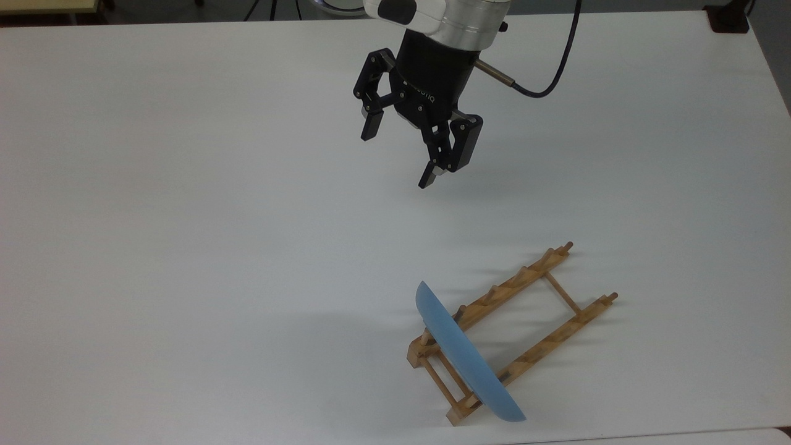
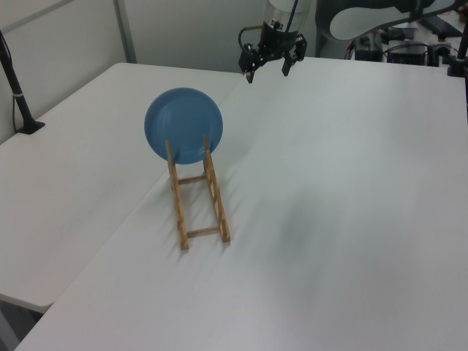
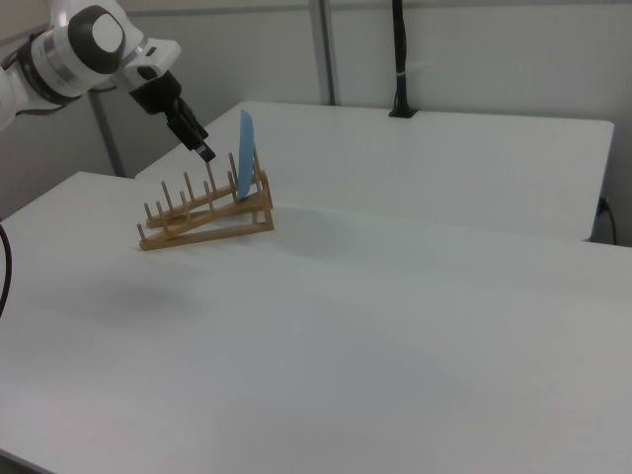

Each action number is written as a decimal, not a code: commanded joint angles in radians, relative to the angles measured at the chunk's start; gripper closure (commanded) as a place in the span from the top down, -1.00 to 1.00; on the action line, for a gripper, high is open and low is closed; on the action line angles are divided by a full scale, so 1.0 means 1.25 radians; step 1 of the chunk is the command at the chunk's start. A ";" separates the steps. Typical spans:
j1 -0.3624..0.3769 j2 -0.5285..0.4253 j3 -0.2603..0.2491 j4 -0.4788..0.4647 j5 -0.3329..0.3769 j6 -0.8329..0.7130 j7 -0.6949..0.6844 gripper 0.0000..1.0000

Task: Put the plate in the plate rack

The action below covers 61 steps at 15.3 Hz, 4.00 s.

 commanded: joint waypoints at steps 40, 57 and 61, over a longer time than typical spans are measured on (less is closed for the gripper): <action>-0.143 -0.286 -0.004 -0.075 0.378 -0.200 -0.455 1.00; -0.217 -0.336 -0.025 -0.226 0.457 -0.181 -0.902 1.00; -0.177 -0.331 -0.083 -0.227 0.499 -0.162 -0.960 1.00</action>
